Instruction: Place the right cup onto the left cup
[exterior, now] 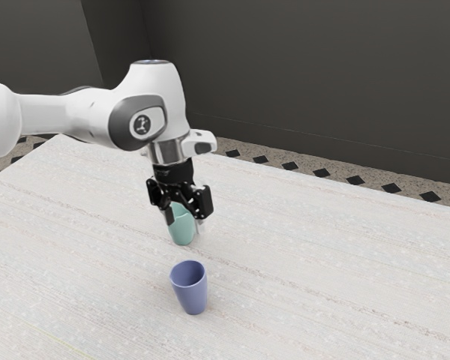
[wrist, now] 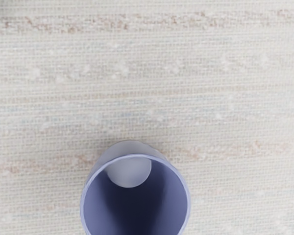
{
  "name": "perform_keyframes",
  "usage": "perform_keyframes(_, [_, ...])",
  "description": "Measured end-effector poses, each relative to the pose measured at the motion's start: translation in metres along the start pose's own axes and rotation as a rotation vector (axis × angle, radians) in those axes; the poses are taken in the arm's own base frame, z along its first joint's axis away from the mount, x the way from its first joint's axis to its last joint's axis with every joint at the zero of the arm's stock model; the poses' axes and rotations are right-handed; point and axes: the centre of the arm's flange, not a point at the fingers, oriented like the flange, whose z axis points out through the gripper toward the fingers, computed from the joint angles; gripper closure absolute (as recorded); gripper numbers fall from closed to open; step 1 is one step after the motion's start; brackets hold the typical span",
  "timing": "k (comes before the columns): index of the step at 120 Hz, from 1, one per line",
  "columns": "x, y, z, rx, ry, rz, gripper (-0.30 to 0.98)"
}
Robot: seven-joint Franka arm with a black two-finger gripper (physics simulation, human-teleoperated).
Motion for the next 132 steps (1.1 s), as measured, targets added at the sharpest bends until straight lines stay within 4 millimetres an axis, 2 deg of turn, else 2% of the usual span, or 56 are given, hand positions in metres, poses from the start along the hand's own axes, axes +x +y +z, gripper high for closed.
perform_keyframes(36, [-0.023,0.025,0.043,-0.018,-0.026,-0.036,0.16])
perform_keyframes(71, [-0.027,0.039,0.065,-0.022,-0.016,-0.061,0.20])
perform_keyframes(85, [-0.022,0.034,0.070,-0.026,-0.012,-0.087,0.21])
perform_keyframes(109, [-0.010,0.005,0.081,-0.033,-0.016,-0.160,0.22])
perform_keyframes(132, [-0.008,0.009,0.088,-0.029,-0.016,-0.164,0.23])
